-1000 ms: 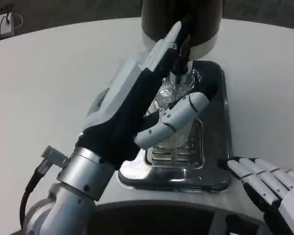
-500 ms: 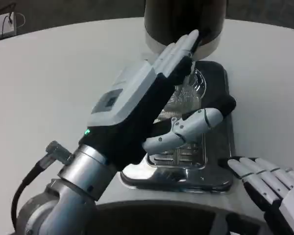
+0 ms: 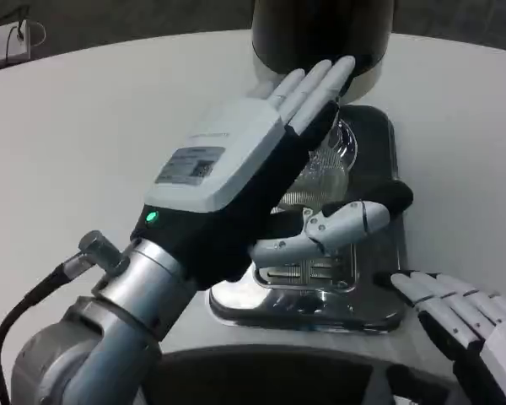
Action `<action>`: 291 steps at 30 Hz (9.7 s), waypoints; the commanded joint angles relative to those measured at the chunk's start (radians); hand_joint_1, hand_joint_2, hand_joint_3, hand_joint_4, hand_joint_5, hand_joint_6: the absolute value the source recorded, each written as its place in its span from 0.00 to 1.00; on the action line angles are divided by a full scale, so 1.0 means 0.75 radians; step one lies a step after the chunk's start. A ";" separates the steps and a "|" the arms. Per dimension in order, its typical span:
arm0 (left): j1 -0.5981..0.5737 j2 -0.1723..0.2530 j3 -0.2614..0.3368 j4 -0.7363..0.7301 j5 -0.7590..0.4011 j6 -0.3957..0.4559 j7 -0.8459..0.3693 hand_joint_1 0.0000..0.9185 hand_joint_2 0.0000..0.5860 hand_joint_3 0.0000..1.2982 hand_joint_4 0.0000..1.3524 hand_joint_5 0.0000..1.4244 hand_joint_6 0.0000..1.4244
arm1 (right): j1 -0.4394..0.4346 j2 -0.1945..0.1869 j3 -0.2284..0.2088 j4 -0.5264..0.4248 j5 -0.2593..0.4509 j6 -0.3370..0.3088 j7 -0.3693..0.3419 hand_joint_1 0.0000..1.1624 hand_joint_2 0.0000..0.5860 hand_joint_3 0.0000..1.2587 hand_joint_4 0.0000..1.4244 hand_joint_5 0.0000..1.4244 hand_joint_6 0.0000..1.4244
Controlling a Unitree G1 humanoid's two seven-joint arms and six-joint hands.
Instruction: Grasp the cup under the faucet to collect the drink, then remove the cup.
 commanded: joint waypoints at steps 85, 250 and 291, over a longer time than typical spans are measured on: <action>0.014 0.145 0.040 -0.085 0.142 -0.081 -0.151 0.00 0.30 0.00 0.00 0.00 0.00 | -0.475 0.057 0.166 0.249 0.217 0.307 0.121 0.40 0.53 0.03 0.07 0.09 0.16; 0.913 -0.174 0.305 -0.055 0.228 -0.062 0.407 0.00 0.32 0.00 0.00 0.00 0.00 | -1.313 0.357 0.327 1.237 0.731 0.217 -0.106 0.93 0.44 0.51 0.61 0.71 0.99; 0.923 -0.179 0.273 -0.025 0.214 -0.111 0.450 0.00 0.31 0.00 0.00 0.00 0.00 | -0.994 0.347 0.368 0.744 0.732 0.295 0.032 0.97 0.23 0.67 0.74 0.84 1.00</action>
